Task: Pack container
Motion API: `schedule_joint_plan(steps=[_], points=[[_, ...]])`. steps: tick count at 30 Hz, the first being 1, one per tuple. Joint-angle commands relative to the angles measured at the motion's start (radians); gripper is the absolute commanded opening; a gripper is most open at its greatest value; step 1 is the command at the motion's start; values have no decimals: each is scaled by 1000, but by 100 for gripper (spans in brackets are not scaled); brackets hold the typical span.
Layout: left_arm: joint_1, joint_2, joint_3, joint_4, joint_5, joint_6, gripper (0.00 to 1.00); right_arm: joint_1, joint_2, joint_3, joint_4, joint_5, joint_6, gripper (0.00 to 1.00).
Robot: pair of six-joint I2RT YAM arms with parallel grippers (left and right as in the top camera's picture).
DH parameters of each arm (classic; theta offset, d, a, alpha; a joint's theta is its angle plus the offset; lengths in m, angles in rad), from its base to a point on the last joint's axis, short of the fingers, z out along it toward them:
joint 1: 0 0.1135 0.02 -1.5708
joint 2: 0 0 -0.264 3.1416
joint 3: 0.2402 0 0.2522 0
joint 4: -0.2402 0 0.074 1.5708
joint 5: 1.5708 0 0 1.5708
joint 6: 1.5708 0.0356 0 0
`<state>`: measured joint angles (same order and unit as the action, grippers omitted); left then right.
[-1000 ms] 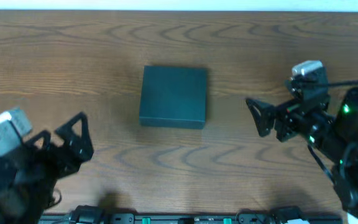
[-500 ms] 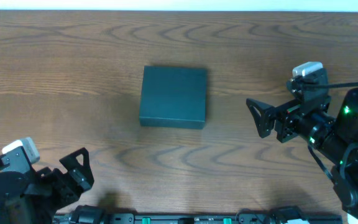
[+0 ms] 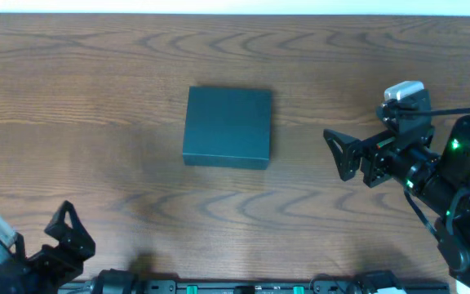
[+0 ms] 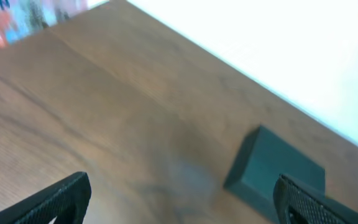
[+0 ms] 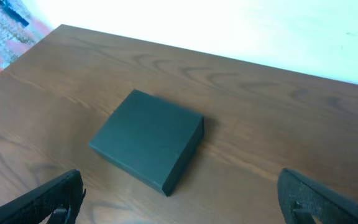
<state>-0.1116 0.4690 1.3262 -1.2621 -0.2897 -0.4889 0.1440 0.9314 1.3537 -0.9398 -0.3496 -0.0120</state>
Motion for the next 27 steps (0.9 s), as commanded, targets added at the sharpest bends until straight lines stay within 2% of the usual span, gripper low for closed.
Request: schedule_joint_plan(steps=[1, 5, 9, 12, 17, 27], points=[[10, -96, -192, 104, -103, 66, 95, 0, -3, 8, 0, 3, -12, 99], [14, -213, -462, 281, -130, 67, 95, 0, -3, 8, 0, 2, -12, 99], [14, -293, -771, 521, -133, 66, 95, 0, -3, 8, 0, 2, -12, 99], [14, -319, -914, 644, -132, 60, 95, 0, -3, 8, 0, 2, -12, 99], [14, -336, -1057, 759, -125, 8, 95, 0, -3, 8, 0, 2, -12, 99], [34, -395, -1136, 761, -127, 10, 95, 0, -3, 8, 0, 2, -12, 99]])
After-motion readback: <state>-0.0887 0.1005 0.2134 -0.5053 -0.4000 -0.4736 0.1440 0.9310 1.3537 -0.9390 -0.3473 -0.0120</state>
